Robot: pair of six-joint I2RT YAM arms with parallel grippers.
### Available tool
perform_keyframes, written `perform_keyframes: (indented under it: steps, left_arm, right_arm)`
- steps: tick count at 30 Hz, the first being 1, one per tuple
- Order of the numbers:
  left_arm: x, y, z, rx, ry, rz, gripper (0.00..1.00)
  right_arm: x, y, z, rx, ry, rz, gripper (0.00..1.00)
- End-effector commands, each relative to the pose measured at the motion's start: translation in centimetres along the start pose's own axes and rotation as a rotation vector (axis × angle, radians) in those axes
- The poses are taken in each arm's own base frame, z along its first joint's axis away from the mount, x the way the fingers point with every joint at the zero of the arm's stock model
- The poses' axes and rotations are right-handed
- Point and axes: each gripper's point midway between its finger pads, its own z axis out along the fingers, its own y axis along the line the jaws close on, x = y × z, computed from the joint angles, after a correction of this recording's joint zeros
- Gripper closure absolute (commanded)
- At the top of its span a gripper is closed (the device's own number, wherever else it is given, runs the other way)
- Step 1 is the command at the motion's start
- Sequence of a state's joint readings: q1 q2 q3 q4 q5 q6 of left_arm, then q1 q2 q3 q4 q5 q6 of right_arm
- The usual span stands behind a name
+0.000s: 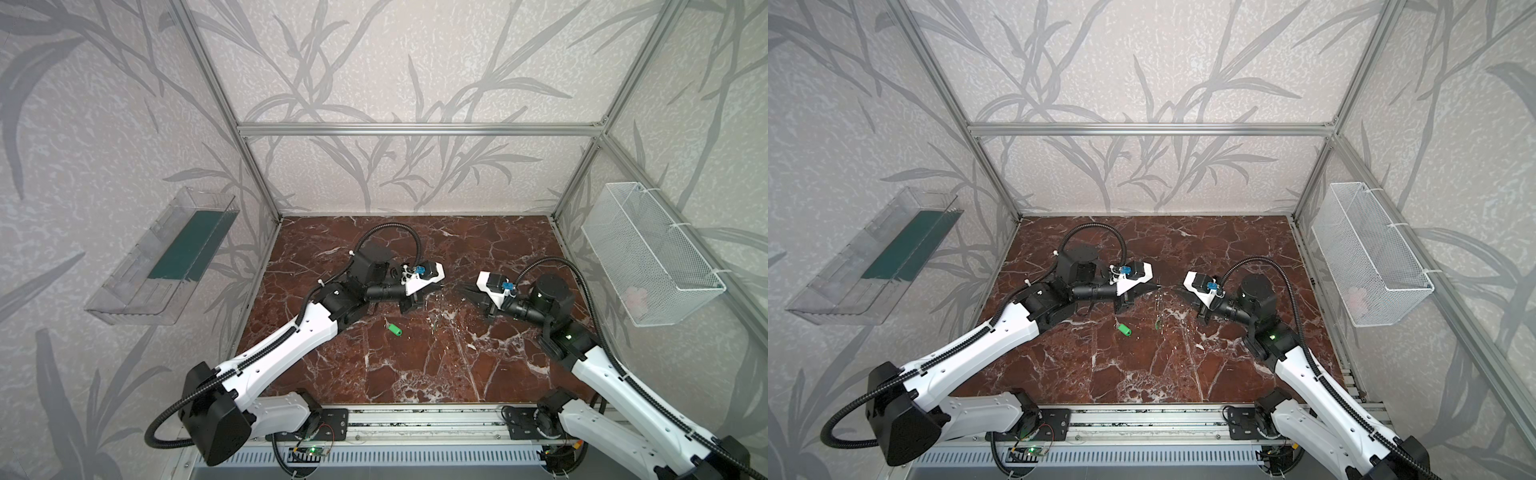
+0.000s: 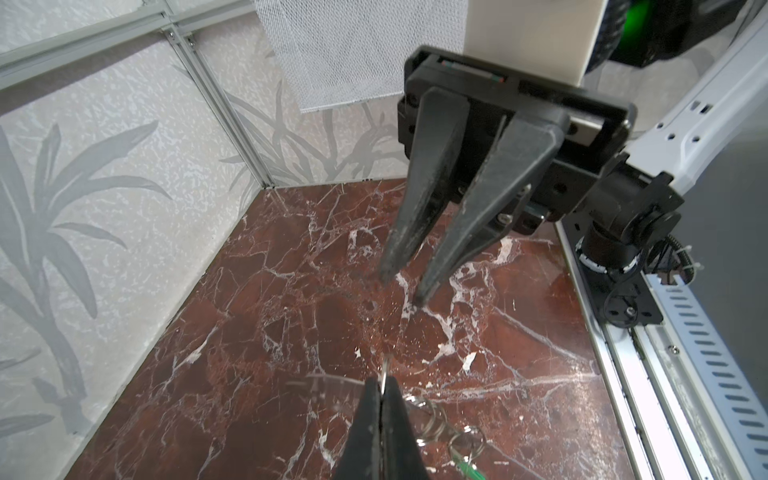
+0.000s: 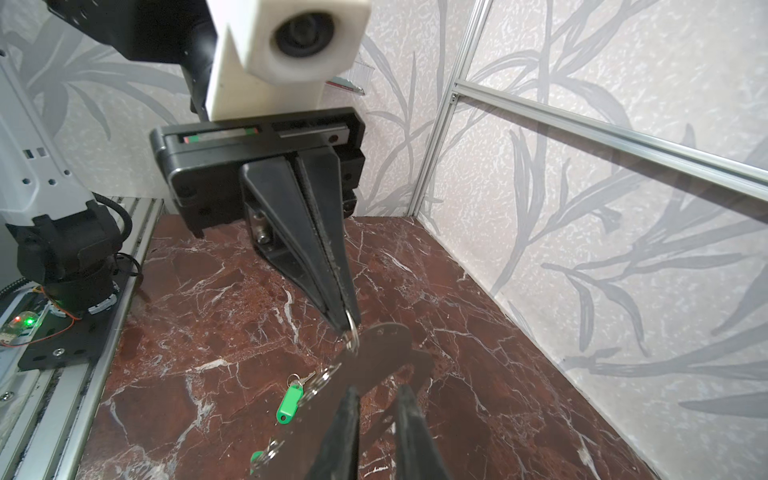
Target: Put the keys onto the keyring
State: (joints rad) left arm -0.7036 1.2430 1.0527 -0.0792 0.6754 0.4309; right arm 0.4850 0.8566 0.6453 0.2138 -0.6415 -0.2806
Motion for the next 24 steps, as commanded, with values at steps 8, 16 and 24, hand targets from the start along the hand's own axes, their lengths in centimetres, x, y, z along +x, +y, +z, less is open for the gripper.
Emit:
perform_keyframes:
  steps: [8, 16, 24]
  left_arm:
    - [-4.6, -0.6, -1.2, 0.051, -0.227, 0.048, 1.0]
    - [-4.7, -0.8, -1.5, 0.048, -0.248, 0.084, 1.0]
    - [-4.6, -0.9, -1.5, 0.048, -0.255, 0.105, 1.0]
  right_arm:
    - [-2.0, 0.3, 0.1, -0.033, -0.116, 0.037, 0.8]
    - [-2.6, 0.4, 0.2, -0.053, -0.157, 0.054, 0.77]
    - [-3.1, 1.1, 0.6, -0.126, -0.176, 0.078, 0.78]
